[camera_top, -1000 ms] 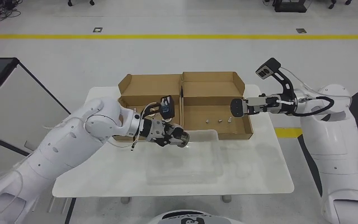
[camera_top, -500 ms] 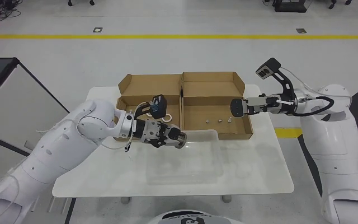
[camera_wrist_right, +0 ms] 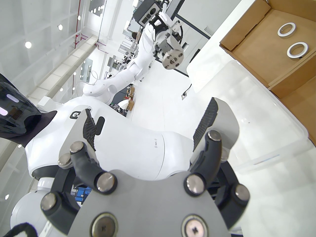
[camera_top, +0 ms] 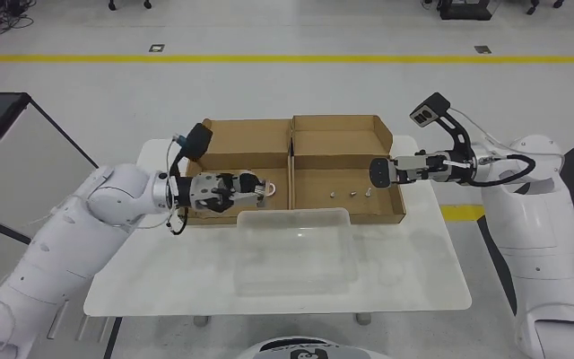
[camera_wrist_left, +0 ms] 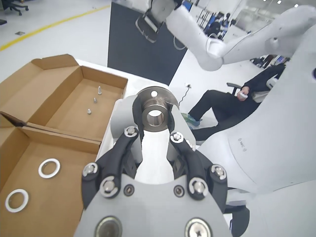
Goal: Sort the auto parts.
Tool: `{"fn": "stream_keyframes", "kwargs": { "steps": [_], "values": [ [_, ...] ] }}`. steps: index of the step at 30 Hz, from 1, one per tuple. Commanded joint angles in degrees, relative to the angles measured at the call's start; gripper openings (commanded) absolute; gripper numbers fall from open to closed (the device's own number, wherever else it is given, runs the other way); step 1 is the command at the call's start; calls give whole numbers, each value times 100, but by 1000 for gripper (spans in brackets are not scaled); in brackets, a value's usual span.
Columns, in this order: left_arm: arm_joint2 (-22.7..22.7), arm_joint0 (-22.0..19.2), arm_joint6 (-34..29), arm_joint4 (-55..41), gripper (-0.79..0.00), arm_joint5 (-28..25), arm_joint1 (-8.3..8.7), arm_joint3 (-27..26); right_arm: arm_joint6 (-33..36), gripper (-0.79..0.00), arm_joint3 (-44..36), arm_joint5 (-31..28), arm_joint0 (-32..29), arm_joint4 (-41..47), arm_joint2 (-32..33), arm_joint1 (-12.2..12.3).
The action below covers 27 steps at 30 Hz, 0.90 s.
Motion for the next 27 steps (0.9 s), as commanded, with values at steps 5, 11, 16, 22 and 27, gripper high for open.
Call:
{"fn": "stream_keyframes", "kwargs": {
  "steps": [5,11,16,22,27],
  "values": [
    [-365,345,-65,-1714,-785,-196,75,-537,0,0,0,0,0,0,0,0],
    [-693,392,-745,-3643,-785,-196,-98,-948,0,0,0,0,0,0,0,0],
    [-942,404,-991,-4781,-785,-196,-352,-1178,0,0,0,0,0,0,0,0],
    [-1015,393,-992,-5076,-785,-196,-465,-1283,0,0,0,0,0,0,0,0],
    [-1004,408,-943,-5120,-785,-172,-471,-1321,0,0,0,0,0,0,0,0]
  ]
}}
